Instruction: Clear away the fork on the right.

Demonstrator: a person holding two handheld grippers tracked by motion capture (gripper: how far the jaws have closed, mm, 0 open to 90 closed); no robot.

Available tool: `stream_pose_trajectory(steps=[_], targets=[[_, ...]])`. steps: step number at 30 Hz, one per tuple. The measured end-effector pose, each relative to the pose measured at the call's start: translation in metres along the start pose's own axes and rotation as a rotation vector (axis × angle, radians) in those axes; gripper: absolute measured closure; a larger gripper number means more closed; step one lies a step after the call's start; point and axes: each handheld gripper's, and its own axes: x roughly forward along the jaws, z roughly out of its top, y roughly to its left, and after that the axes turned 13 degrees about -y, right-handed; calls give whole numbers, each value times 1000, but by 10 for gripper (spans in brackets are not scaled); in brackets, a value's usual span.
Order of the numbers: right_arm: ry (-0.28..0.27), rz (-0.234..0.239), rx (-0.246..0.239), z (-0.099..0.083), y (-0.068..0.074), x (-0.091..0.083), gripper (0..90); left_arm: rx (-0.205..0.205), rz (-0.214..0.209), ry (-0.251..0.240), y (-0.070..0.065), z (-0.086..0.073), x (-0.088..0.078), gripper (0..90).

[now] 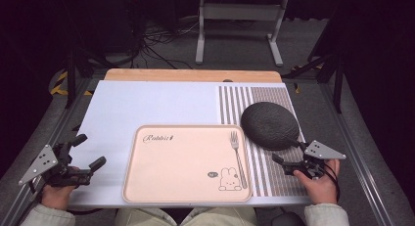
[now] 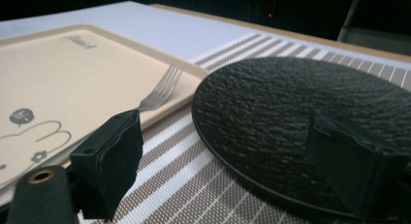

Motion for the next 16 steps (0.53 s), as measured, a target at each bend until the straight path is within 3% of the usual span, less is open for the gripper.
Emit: stream_pose_trajectory(steps=[16], targets=[[-8,-15,10,0,0,0,137,-5,1,-6,0,0,0,0]])
